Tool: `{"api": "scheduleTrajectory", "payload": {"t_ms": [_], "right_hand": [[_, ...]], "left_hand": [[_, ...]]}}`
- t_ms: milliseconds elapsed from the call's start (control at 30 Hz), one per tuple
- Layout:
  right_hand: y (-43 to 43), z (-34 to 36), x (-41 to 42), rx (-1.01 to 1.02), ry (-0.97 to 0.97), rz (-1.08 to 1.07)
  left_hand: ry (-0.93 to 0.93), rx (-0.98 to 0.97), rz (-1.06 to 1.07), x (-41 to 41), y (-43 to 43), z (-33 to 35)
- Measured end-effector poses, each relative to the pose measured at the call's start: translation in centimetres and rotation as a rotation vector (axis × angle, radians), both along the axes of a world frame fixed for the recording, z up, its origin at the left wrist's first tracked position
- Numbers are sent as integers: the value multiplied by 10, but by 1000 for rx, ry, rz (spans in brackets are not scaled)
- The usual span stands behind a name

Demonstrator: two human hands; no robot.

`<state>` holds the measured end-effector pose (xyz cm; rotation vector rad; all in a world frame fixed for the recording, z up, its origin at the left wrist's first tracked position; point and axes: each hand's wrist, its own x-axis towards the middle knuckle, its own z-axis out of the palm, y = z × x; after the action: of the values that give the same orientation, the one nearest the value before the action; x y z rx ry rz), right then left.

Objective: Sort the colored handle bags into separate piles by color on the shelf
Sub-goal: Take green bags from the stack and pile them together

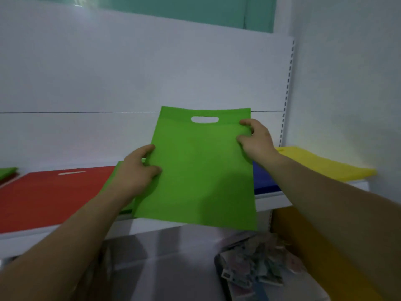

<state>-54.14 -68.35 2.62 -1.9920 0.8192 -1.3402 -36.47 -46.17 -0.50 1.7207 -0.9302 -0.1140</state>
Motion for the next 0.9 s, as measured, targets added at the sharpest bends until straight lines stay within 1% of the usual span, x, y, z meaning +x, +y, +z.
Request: {"api": "scheduleTrajectory", "payload": {"t_ms": [100,267,333,500,600,700,800,900], "right_hand": [[7,1,46,-68,70,24],[14,-12,104,-86,160,73],[16,-18,123,-94,227,95],[11,-26,146,-137,394,121],[6,-30,159,-154,560,157],[2,-32,165,-184,814,186],[1,-34,167,-229,1020,174],[2,-33,167,-250,1110,166]], "left_hand": [[-8,35,66,34,19,3],[-24,135,101,73,40,-1],[-66,208,120,83,45,-5],[-246,391,143,97,47,-12],[-306,480,141,104,47,-19],[-302,573,105,109,46,-22],[-317,648,70,108,50,-21],[-344,704,-35,103,55,-20]]}}
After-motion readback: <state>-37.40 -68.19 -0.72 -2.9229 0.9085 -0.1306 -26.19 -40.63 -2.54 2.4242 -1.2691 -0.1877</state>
